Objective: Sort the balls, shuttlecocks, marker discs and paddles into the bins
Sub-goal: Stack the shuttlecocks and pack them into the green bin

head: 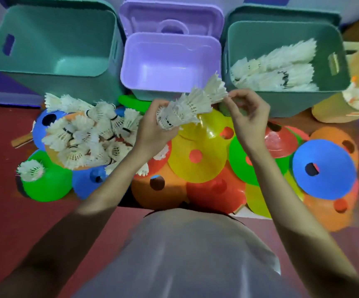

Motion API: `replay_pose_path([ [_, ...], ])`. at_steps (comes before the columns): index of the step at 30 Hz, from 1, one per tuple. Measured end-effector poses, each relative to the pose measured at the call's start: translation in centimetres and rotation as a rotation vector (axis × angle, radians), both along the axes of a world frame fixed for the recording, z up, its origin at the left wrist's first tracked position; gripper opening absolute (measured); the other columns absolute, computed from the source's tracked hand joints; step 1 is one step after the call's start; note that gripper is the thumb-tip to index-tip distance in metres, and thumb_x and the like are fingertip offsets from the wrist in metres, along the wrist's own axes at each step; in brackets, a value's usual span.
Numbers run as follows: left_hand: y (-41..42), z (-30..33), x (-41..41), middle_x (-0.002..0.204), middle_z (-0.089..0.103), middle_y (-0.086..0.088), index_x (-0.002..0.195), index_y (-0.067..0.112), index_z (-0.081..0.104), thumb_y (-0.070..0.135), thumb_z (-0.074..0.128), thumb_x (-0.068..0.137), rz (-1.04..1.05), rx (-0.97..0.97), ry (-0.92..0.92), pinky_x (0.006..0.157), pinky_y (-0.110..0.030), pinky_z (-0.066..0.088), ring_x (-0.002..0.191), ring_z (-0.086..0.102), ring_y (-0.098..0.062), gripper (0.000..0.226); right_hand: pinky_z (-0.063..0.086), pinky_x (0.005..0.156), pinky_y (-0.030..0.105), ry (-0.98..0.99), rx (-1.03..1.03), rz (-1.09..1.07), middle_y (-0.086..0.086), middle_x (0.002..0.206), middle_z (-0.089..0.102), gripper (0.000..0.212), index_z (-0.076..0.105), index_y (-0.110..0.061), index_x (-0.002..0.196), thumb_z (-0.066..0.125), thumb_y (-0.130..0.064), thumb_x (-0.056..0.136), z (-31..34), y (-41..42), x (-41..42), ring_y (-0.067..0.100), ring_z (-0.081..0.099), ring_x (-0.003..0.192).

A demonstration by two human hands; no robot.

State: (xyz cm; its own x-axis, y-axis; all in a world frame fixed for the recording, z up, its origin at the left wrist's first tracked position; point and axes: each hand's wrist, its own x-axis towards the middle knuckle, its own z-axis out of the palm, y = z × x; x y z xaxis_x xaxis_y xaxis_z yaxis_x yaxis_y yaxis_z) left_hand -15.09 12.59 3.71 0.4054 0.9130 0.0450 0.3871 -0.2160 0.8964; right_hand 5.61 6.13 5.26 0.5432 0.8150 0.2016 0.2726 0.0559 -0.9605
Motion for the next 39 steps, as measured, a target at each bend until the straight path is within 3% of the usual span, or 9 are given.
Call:
replay_pose_path([
  [4, -0.4, 0.6, 5.7, 0.105, 0.051, 0.014, 0.116, 0.012, 0.047, 0.005, 0.075, 0.075, -0.155, -0.022, 0.046, 0.077, -0.019, 0.041, 0.095, 0.050, 0.001, 0.051, 0.045, 0.073, 0.014, 0.029, -0.031, 0.005, -0.020, 0.078, 0.064, 0.014, 0.061, -0.014, 0.087, 0.062, 0.000, 0.088, -0.1, -2.5, 3.9, -0.005, 0.059, 0.076],
  [8, -0.6, 1.3, 11.1, 0.127, 0.049, -0.002, 0.139, 0.016, 0.028, 0.008, 0.074, 0.076, -0.359, -0.064, 0.146, 0.086, -0.027, 0.046, 0.108, 0.055, -0.018, 0.078, 0.046, 0.076, 0.020, 0.034, -0.029, -0.094, -0.009, 0.084, 0.061, 0.008, 0.059, -0.009, 0.090, 0.059, -0.001, 0.089, -0.4, -4.4, 8.5, 0.004, 0.058, 0.080],
  [11, -0.9, 1.8, 15.1, 0.139, 0.039, -0.010, 0.144, 0.019, 0.018, 0.009, 0.069, 0.072, -0.480, -0.048, 0.205, 0.077, -0.023, 0.048, 0.108, 0.054, -0.024, 0.089, 0.045, 0.074, 0.017, 0.038, -0.026, -0.163, -0.007, 0.084, 0.059, 0.007, 0.058, -0.009, 0.092, 0.056, -0.003, 0.092, -0.7, -5.4, 11.8, 0.000, 0.057, 0.080],
  [17, -0.7, 4.1, 22.5, 0.135, 0.038, -0.025, 0.143, 0.009, 0.019, 0.007, 0.058, 0.078, -0.613, 0.058, 0.322, 0.091, -0.026, 0.036, 0.118, 0.045, -0.036, 0.076, 0.044, 0.071, 0.022, 0.035, 0.017, -0.308, -0.006, 0.086, 0.059, 0.006, 0.058, -0.011, 0.095, 0.054, -0.008, 0.094, -1.1, -6.6, 17.8, 0.006, 0.055, 0.081],
  [20, 1.9, 4.5, 26.7, 0.138, 0.041, -0.008, 0.141, 0.008, 0.031, 0.017, 0.060, 0.074, -0.697, 0.054, 0.277, 0.102, -0.024, 0.035, 0.120, 0.047, -0.023, 0.073, 0.044, 0.070, 0.023, 0.019, 0.026, -0.388, -0.009, 0.087, 0.060, 0.008, 0.058, -0.015, 0.094, 0.054, -0.009, 0.094, -0.6, -6.1, 21.1, 0.005, 0.056, 0.081],
  [24, 5.6, 4.5, 31.9, 0.124, 0.052, 0.006, 0.136, 0.010, 0.047, 0.022, 0.081, 0.072, -0.729, 0.102, 0.310, 0.093, -0.012, 0.036, 0.111, 0.048, -0.008, 0.074, 0.044, 0.068, 0.017, -0.004, 0.028, -0.442, -0.011, 0.086, 0.061, 0.015, 0.058, -0.022, 0.089, 0.055, -0.007, 0.092, 0.1, -5.0, 25.1, -0.003, 0.056, 0.079],
  [26, 6.9, 3.8, 34.2, 0.116, 0.052, 0.006, 0.130, 0.009, 0.052, 0.019, 0.084, 0.071, -0.717, 0.075, 0.316, 0.080, -0.005, 0.035, 0.098, 0.047, -0.005, 0.067, 0.044, 0.067, 0.018, -0.017, 0.014, -0.449, -0.013, 0.085, 0.061, 0.016, 0.059, -0.024, 0.087, 0.055, -0.009, 0.091, 0.0, -4.3, 26.7, -0.002, 0.056, 0.080],
  [31, 8.4, 1.8, 37.4, 0.122, 0.055, -0.006, 0.124, 0.006, 0.055, 0.017, 0.087, 0.067, -0.676, -0.073, 0.326, 0.076, -0.018, 0.040, 0.080, 0.044, -0.004, 0.067, 0.044, 0.065, 0.019, -0.040, -0.023, -0.476, -0.014, 0.083, 0.061, 0.009, 0.061, -0.017, 0.091, 0.055, -0.011, 0.089, -0.8, -3.0, 29.2, 0.001, 0.058, 0.081],
  [39, 9.1, 0.5, 37.5, 0.129, 0.052, -0.001, 0.135, 0.006, 0.049, 0.023, 0.085, 0.070, -0.678, -0.108, 0.432, 0.091, -0.018, 0.038, 0.108, 0.050, -0.011, 0.076, 0.045, 0.065, 0.019, -0.146, -0.167, -0.399, -0.009, 0.083, 0.063, 0.011, 0.067, -0.010, 0.089, 0.056, -0.011, 0.086, -3.1, -1.5, 30.7, 0.002, 0.057, 0.077],
])
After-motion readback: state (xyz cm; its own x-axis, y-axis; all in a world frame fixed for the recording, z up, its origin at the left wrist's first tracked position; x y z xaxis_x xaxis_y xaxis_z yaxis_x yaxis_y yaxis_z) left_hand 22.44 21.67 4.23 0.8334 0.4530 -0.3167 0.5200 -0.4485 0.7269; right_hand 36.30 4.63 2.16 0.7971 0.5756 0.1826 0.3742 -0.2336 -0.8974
